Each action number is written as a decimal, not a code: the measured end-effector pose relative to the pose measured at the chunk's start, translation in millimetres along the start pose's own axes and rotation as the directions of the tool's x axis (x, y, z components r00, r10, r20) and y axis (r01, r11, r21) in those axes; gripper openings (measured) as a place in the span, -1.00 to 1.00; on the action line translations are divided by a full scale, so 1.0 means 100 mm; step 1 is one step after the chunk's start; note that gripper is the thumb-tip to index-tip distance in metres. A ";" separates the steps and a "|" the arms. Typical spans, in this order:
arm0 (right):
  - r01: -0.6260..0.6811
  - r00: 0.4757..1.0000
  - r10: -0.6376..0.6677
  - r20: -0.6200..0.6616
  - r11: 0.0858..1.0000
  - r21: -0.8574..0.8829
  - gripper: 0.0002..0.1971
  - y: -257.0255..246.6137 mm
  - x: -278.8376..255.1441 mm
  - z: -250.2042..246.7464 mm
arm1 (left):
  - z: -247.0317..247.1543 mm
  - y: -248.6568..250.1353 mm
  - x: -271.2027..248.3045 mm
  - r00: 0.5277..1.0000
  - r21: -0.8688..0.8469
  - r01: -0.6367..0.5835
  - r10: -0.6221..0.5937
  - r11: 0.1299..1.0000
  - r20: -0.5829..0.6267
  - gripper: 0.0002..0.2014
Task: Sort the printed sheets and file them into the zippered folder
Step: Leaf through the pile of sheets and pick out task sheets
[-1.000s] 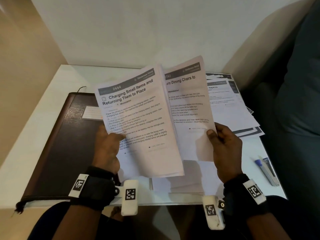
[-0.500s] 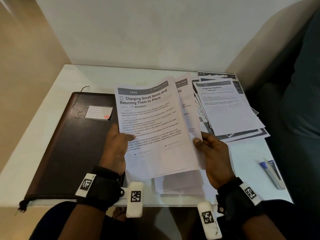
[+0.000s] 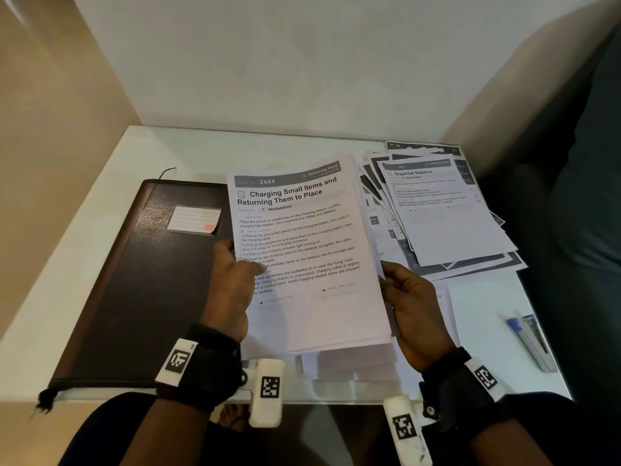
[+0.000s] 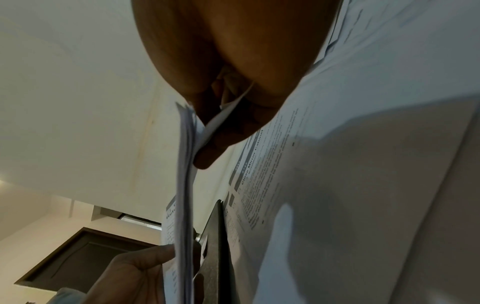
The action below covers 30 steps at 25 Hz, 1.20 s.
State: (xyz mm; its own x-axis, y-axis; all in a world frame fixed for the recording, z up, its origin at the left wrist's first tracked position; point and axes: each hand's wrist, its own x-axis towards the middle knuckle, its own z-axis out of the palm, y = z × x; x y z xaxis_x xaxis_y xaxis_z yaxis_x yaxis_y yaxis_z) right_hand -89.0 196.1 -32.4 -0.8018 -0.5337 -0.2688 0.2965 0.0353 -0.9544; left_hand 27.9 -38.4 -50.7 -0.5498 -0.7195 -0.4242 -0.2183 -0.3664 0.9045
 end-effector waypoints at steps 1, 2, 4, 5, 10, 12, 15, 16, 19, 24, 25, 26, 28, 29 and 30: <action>0.000 1.000 0.000 0.004 1.000 -0.006 -0.73 0.00 0.00 0.01 | 0.01 0.00 -0.01 1.000 -0.004 -0.009 0.009 1.000 -0.009 -0.44; 0.000 1.000 0.001 0.006 1.000 -0.011 -0.73 0.00 0.00 0.01 | 0.01 0.01 -0.02 1.000 -0.010 -0.016 0.016 1.000 -0.015 -0.43; -0.018 1.000 0.018 0.005 1.000 -0.018 -0.74 0.02 0.00 0.00 | 0.03 0.04 -0.06 0.999 -0.013 -0.033 0.033 0.999 -0.022 -0.43; -0.039 0.999 0.040 0.008 0.999 -0.021 -0.74 0.02 0.01 -0.01 | 0.04 0.05 -0.08 0.999 -0.011 -0.044 0.044 0.999 -0.017 -0.43; -0.155 0.981 0.150 0.122 0.987 0.033 -0.61 -0.06 0.05 -0.06 | 0.06 0.05 -0.13 0.996 0.019 -0.065 0.063 0.998 0.054 -0.47; -0.152 0.980 0.145 0.136 0.987 0.047 -0.62 -0.08 0.06 -0.05 | 0.07 0.04 -0.14 0.996 0.015 -0.055 0.054 0.998 0.073 -0.47; -0.146 0.982 0.142 0.123 0.989 0.023 -0.67 -0.04 0.06 -0.04 | 0.08 0.04 -0.16 0.991 0.008 -0.071 0.070 0.997 0.112 -0.50; -0.147 0.982 0.145 0.119 0.989 0.015 -0.68 -0.03 0.05 -0.03 | 0.09 0.03 -0.16 0.990 0.005 -0.075 0.074 0.997 0.122 -0.53; -0.146 0.982 0.146 0.120 0.989 -0.012 -0.68 -0.02 0.05 -0.02 | 0.10 0.02 -0.16 0.988 -0.037 -0.091 0.095 0.995 0.123 -0.68; -0.148 0.986 0.150 0.078 0.989 -0.030 -0.64 -0.02 0.08 -0.04 | 0.11 0.00 -0.16 0.959 0.017 -0.279 0.278 0.960 0.062 -0.78; -0.151 0.985 0.153 0.074 0.988 -0.027 -0.65 -0.02 0.08 -0.04 | 0.11 0.00 -0.16 0.950 0.022 -0.306 0.304 0.952 0.067 -0.74; -0.154 0.985 0.155 0.070 0.988 -0.023 -0.65 -0.01 0.07 -0.04 | 0.10 0.00 -0.16 0.939 0.028 -0.337 0.334 0.941 0.082 -0.67; -0.161 0.985 0.162 0.057 0.987 -0.017 -0.65 -0.01 0.06 -0.03 | 0.09 0.01 -0.18 0.907 0.076 -0.413 0.403 0.907 0.121 -0.51; -0.164 0.985 0.164 0.050 0.986 -0.015 -0.65 -0.01 0.06 -0.03 | 0.09 0.02 -0.19 0.888 0.115 -0.454 0.439 0.883 0.134 -0.46; -0.166 0.985 0.166 0.043 0.986 -0.013 -0.66 0.00 0.06 -0.03 | 0.09 0.03 -0.21 0.872 0.150 -0.487 0.468 0.861 0.142 -0.43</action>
State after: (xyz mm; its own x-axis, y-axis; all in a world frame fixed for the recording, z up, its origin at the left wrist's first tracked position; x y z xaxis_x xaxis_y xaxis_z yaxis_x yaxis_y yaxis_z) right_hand -95.9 195.7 -34.4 -0.7185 -0.5562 -0.4177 0.4183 0.1343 -0.8983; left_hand 31.4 -19.0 -38.8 -0.6963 -0.7152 0.0599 -0.0411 0.1230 0.9916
